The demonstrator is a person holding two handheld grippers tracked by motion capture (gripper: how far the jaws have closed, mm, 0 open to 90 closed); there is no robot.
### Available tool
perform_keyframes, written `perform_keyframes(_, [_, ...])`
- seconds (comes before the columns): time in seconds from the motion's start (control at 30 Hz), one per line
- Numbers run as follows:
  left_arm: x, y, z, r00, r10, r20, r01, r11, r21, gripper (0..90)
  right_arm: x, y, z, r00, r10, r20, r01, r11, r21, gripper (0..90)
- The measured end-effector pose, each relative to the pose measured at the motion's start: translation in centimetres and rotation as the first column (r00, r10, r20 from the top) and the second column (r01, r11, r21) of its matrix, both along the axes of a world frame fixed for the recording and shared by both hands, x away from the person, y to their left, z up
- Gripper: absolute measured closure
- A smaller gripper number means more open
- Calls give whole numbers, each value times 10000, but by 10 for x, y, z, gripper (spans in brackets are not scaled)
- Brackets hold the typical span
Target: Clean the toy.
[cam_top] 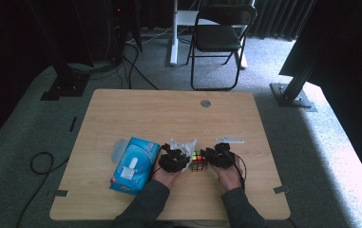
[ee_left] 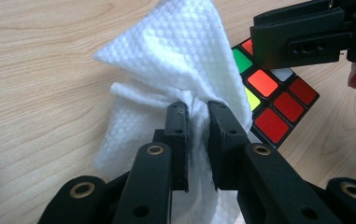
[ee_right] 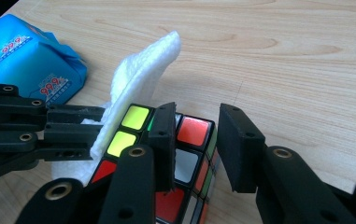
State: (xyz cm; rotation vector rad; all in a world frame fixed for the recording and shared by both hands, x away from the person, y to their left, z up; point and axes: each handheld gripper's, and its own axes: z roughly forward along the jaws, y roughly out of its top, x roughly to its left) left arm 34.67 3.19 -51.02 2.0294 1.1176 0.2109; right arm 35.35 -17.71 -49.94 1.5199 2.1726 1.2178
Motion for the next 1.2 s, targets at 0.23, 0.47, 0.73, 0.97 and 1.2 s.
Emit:
perform_keyframes(0.23, [1, 3, 8, 9997, 118, 210, -113, 9996, -240, 802, 1, 1, -1, 9999, -58, 106, 57, 10000, 47, 688])
perform_keyframes(0.47, [4, 0, 14, 9993, -41, 383, 53, 9995, -313, 823, 2, 1, -2, 9999, -56, 125, 54, 9999, 132, 687])
perform_keyframes(0.73, [6, -3, 3, 9999, 98, 114, -98, 10000, 10, 839, 1, 1, -2, 9998, -82, 159, 79, 9998, 177, 690])
perform_keyframes(0.97, [11, -5, -7, 9997, 51, -255, -41, 9992, 386, 841, 0, 1, -2, 9997, -112, 202, 109, 9998, 159, 697])
perform_keyframes(1.2, [16, -7, -24, 9981, 147, -597, -119, 9988, 475, 843, 0, 2, -2, 9997, -116, 207, 114, 9998, 132, 697])
